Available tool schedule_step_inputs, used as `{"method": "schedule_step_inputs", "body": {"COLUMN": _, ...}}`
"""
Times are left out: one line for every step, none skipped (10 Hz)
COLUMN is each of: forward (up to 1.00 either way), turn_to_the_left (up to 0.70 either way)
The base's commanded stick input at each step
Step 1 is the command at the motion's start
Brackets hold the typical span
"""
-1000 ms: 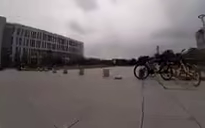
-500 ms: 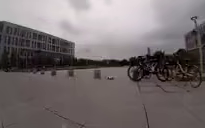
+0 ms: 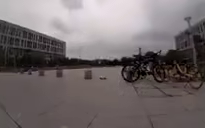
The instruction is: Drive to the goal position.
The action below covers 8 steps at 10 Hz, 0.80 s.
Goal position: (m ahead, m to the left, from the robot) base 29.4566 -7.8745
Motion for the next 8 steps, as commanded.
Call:
{"method": "schedule_step_inputs", "body": {"forward": 1.0, "turn_to_the_left": 0.0}}
{"method": "schedule_step_inputs", "body": {"forward": 1.0, "turn_to_the_left": -0.16}}
{"method": "schedule_step_inputs", "body": {"forward": 1.0, "turn_to_the_left": -0.27}}
{"method": "schedule_step_inputs", "body": {"forward": 1.0, "turn_to_the_left": -0.27}}
{"method": "schedule_step_inputs", "body": {"forward": 1.0, "turn_to_the_left": -0.27}}
{"method": "schedule_step_inputs", "body": {"forward": 1.0, "turn_to_the_left": -0.27}}
{"method": "schedule_step_inputs", "body": {"forward": 1.0, "turn_to_the_left": -0.27}}
{"method": "schedule_step_inputs", "body": {"forward": 1.0, "turn_to_the_left": 0.0}}
